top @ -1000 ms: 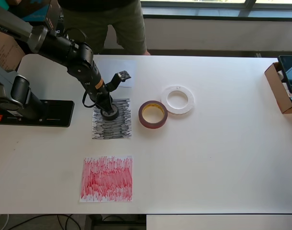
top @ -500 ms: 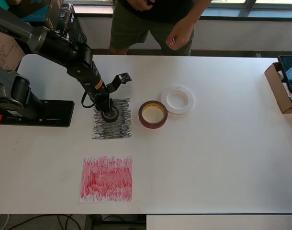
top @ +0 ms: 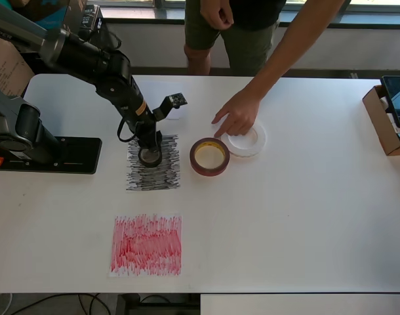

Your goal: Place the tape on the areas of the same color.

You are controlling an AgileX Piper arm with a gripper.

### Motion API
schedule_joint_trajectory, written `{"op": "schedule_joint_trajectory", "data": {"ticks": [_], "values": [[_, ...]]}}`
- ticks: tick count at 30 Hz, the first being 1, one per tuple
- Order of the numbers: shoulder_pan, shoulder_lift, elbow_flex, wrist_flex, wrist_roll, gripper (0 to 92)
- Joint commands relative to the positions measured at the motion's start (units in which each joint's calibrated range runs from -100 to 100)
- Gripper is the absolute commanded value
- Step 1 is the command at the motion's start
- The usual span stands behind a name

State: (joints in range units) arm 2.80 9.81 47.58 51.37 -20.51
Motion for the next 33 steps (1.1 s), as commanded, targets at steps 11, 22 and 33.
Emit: {"op": "schedule_joint_trajectory", "data": {"ticks": [11,22,33], "values": [[-0.7,3.3,-17.7,0.0,5.6,56.1],[-5.0,14.0,-33.2,0.0,5.7,56.1],[-9.1,23.6,-45.0,0.0,5.0,56.4]]}}
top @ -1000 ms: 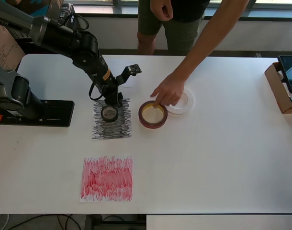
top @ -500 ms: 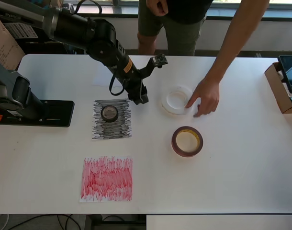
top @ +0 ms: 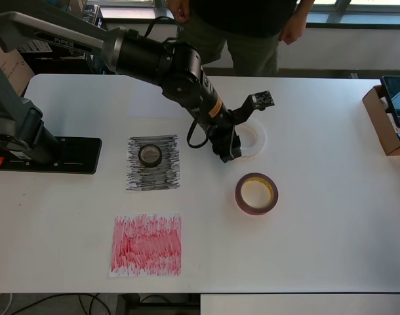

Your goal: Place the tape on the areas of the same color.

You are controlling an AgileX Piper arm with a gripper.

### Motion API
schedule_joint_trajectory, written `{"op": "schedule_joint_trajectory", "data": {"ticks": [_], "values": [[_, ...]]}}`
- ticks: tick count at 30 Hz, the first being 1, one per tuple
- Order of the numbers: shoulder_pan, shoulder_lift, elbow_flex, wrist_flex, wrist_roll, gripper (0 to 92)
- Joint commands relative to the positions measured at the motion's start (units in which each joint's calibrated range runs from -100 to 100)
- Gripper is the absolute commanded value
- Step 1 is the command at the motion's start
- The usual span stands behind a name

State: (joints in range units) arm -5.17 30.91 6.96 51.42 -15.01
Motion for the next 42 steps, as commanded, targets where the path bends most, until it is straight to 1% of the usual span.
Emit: {"op": "schedule_joint_trajectory", "data": {"ticks": [1,3,8,13,26,42], "values": [[-1.5,3.5,-5.1,0.0,-0.7,56.6],[-2.5,5.4,-6.6,0.0,-2.6,56.8],[-4.8,9.9,-9.0,-0.5,-13.6,56.8],[-5.8,14.9,-11.6,-0.2,-18.0,56.8],[-5.1,20.5,-11.9,-0.1,-17.7,56.8],[-4.1,23.3,-11.7,-0.1,-17.7,56.8]]}}
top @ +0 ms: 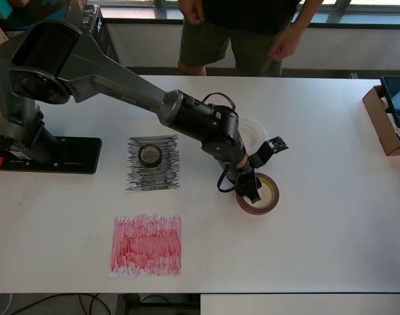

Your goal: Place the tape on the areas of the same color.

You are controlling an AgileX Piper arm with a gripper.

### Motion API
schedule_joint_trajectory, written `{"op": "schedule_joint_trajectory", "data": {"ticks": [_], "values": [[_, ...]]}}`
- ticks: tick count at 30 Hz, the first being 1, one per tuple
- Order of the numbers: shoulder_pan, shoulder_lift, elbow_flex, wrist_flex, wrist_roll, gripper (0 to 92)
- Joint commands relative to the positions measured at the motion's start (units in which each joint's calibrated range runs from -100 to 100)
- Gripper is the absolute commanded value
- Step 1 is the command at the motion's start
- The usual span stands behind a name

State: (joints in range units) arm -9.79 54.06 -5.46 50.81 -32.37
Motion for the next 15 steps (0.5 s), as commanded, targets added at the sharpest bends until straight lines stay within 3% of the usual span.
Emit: {"op": "schedule_joint_trajectory", "data": {"ticks": [1,15], "values": [[0.7,-0.2,0.7,0.5,-0.3,56.8],[2.7,-1.6,0.3,2.9,3.5,56.8]]}}
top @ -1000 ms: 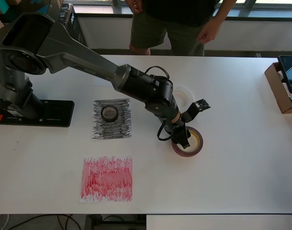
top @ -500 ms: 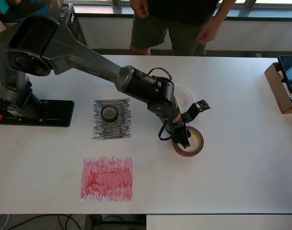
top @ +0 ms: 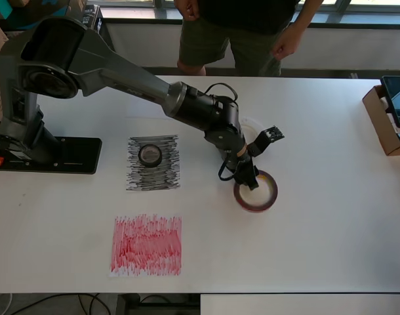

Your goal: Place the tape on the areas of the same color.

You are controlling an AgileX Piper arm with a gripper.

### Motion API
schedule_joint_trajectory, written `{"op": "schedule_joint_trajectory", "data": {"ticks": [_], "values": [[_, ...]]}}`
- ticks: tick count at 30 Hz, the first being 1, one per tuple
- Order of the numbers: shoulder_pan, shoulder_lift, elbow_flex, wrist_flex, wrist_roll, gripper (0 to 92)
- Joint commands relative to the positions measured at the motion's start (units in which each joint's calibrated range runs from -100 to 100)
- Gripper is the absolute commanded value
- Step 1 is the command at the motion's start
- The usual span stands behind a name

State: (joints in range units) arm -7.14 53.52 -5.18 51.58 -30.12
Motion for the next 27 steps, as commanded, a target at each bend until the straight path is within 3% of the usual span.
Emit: {"op": "schedule_joint_trajectory", "data": {"ticks": [1,27], "values": [[0.0,-1.7,0.0,3.4,1.2,56.8],[-0.9,-2.2,0.4,6.0,2.9,56.1]]}}
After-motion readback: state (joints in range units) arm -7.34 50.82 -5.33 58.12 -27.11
